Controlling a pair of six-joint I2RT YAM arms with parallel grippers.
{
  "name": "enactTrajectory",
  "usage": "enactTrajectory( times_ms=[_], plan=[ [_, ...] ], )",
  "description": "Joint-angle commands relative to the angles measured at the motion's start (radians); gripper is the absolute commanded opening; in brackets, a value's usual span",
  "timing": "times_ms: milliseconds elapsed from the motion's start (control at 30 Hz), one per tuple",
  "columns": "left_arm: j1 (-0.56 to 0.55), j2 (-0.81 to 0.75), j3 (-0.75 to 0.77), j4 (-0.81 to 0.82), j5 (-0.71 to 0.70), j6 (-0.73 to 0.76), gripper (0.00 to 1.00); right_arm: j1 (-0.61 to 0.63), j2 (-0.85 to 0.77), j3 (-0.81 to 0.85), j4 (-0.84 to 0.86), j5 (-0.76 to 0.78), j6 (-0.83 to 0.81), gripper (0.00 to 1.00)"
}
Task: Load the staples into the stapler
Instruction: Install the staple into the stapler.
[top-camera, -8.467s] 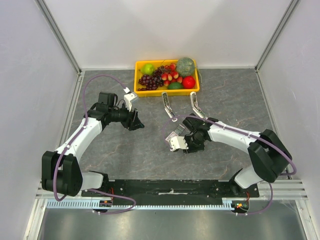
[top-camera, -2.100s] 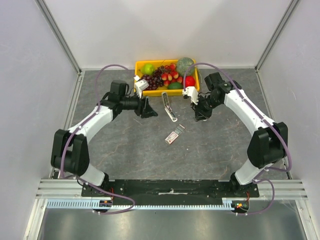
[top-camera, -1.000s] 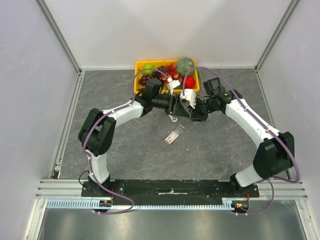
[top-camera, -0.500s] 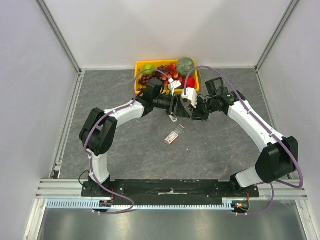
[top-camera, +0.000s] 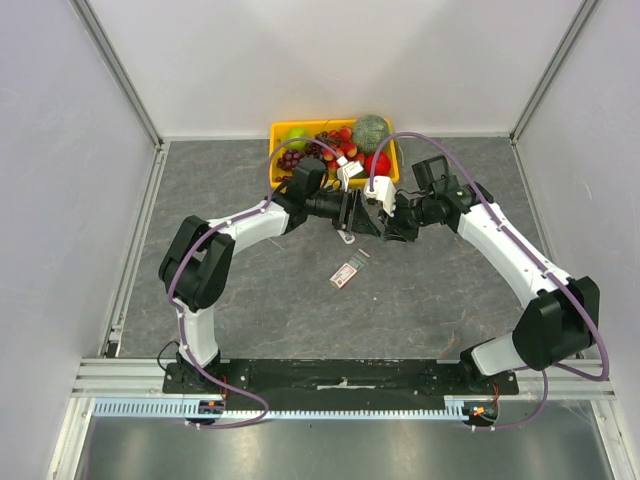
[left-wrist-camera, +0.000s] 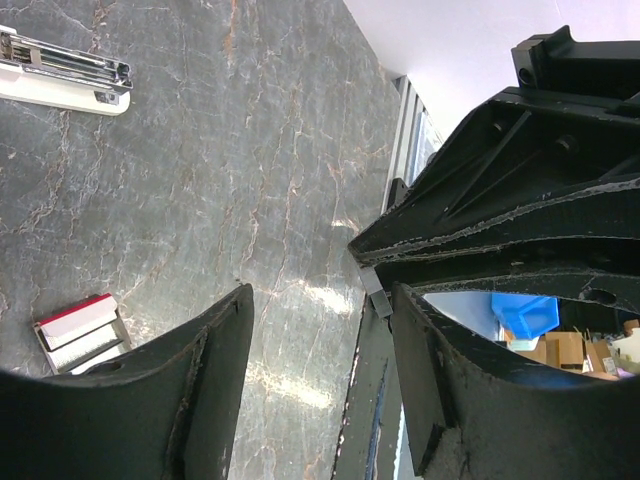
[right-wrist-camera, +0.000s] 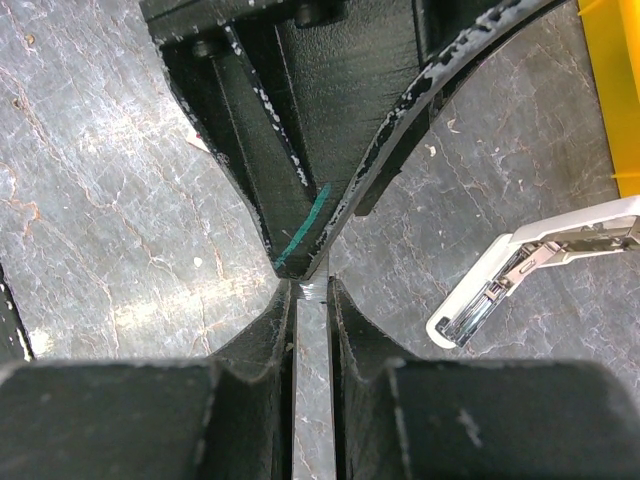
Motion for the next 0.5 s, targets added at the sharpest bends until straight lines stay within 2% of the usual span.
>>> enactTrajectory(
  times_ms=[0,467],
  plan=[
    [-0.005,0.005,0.035,0.017,0.019,0.001,0.63,0.006,-0.045,-0.004,0.016,-0.018,-0.012,0.08],
    [-0.001,0.007,0.033,0.003,0.015,0.016,0.62,0.006,-0.059,-0.004,0.009,-0.032,-0.023,0.08]
  ],
)
